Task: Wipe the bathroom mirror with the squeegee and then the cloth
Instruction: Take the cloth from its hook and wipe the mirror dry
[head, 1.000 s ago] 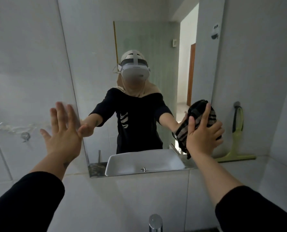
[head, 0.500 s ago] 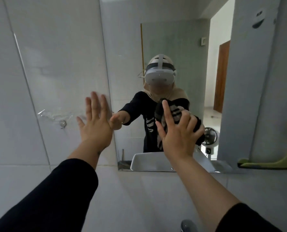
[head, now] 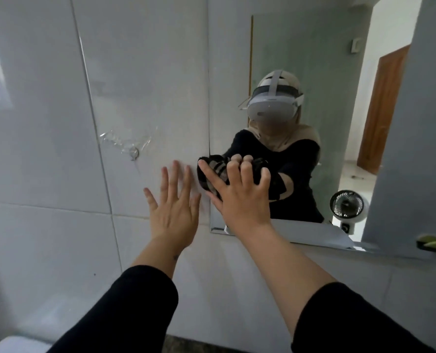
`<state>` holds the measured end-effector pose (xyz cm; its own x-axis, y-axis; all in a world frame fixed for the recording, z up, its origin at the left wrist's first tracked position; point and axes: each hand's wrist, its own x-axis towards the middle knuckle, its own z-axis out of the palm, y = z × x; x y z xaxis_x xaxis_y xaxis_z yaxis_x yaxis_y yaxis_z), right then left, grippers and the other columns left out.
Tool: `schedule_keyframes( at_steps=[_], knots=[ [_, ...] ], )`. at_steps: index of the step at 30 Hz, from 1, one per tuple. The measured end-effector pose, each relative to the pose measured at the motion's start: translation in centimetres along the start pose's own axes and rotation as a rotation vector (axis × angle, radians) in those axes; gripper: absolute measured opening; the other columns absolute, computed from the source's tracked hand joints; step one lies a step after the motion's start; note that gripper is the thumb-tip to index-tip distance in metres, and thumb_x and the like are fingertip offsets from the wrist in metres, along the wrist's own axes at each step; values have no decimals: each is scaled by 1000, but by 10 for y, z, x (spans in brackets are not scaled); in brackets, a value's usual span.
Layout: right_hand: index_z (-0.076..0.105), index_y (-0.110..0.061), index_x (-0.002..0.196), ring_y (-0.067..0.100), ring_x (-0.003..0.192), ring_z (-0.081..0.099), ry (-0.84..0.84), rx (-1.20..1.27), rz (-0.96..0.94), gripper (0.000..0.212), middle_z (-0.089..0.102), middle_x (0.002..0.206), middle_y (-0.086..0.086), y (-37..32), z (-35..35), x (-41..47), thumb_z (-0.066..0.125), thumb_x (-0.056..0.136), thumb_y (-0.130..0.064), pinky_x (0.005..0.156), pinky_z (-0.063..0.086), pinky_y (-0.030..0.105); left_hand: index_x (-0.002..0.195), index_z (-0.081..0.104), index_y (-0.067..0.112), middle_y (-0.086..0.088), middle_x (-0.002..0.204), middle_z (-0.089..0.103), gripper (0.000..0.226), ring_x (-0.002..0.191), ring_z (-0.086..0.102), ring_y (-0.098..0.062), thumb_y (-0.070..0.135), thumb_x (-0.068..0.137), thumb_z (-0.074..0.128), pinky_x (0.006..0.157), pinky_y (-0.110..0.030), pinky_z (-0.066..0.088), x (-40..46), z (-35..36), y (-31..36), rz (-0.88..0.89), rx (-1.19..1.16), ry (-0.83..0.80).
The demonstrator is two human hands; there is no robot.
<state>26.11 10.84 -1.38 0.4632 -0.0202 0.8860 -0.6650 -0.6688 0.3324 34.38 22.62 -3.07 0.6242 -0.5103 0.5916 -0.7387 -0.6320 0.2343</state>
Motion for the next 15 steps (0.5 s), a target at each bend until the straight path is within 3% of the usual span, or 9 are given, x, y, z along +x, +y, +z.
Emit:
schedule_keyframes(
  at_steps=[5,11,15],
  knots=[
    [10,-41,149,33,109,36,8,-33,-58,67,35,121,15,14,11,-38,36,90,-61,89,27,54,141,-33,24,-2,146,-45,78,138,-34,-20,64,90,10,115,-56,-3,-5,15,3,5,97,-78],
    [8,-46,147,32,110,36,-56,-51,34,66,34,122,13,62,8,-68,36,90,-60,90,27,54,138,-39,23,-4,144,-48,82,138,-35,-22,63,90,15,111,-63,0,-4,12,11,-34,172,-94],
    [11,-45,147,31,108,37,-102,-40,147,65,32,123,13,99,3,-85,38,89,-61,90,34,55,138,-38,25,-1,145,-46,80,140,-31,-21,61,90,15,111,-64,3,-4,11,13,-66,150,-108]
  ],
)
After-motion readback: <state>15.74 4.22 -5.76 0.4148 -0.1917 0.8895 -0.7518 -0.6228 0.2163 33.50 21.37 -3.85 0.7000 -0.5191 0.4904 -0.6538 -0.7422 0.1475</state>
